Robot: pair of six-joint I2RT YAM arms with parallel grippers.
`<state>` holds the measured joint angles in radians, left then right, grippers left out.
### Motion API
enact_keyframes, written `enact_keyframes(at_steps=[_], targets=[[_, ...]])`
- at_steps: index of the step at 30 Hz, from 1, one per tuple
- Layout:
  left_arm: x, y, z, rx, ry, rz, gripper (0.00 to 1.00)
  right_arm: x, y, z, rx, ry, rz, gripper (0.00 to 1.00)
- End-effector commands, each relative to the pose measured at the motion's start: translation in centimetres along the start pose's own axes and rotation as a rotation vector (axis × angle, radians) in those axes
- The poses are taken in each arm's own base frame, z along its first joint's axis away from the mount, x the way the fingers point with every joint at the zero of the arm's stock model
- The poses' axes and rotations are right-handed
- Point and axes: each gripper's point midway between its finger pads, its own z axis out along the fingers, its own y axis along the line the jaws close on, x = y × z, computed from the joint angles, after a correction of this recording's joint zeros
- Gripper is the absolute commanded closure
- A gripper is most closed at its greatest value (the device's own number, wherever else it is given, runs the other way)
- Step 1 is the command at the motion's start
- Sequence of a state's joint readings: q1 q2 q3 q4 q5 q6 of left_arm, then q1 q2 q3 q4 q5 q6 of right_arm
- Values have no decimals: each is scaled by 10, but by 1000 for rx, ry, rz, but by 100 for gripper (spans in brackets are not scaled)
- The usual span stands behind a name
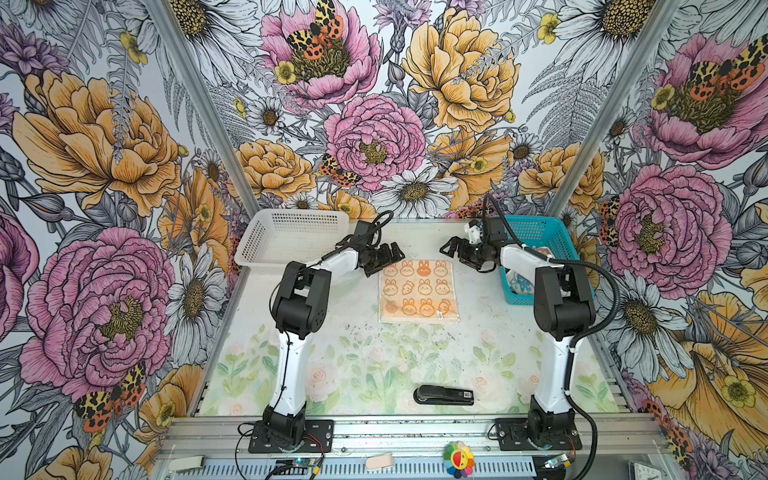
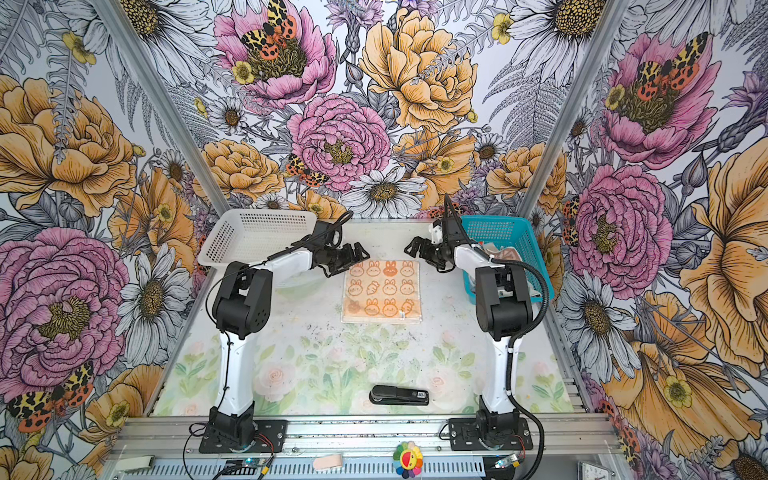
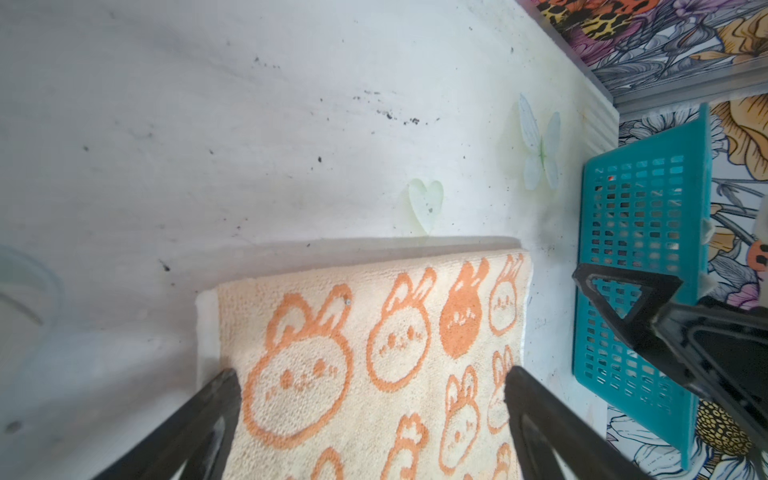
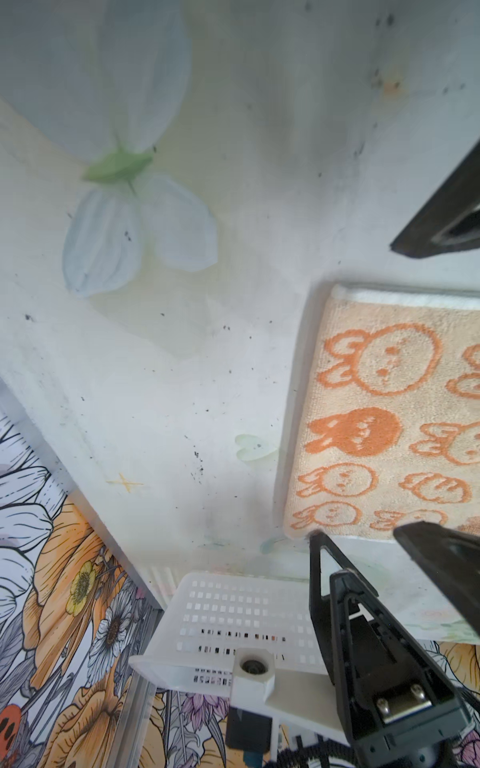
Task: Fold and stack the towels
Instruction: 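Move both grippers over the towel to its edge farthest from the robot, then lower both grippers and pinch the towel's far edge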
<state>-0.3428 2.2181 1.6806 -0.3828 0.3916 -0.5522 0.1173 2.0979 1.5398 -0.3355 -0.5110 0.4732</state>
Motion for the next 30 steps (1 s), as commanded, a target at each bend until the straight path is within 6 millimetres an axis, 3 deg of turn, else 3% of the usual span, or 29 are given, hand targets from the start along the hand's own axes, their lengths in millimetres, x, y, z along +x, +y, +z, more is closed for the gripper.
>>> enact_keyframes(at_steps=[1,3,12,18,26,30], targets=[[-16,-14,-28,-28,-35,92,1,5,-17,-4,130,28,-78,1],[-14,-10,-28,-52,-28,106,1,8,-21,2,162,45,-101,2],[-4,7,-29,-127,8,150,1,13,-32,28,241,105,-171,29],[-1,9,-25,-140,20,156,1,19,-34,44,242,135,-180,42],[2,11,-22,-145,33,163,1,24,-37,54,253,159,-192,56],[1,16,-20,-166,37,180,1,26,-40,57,255,167,-190,67]])
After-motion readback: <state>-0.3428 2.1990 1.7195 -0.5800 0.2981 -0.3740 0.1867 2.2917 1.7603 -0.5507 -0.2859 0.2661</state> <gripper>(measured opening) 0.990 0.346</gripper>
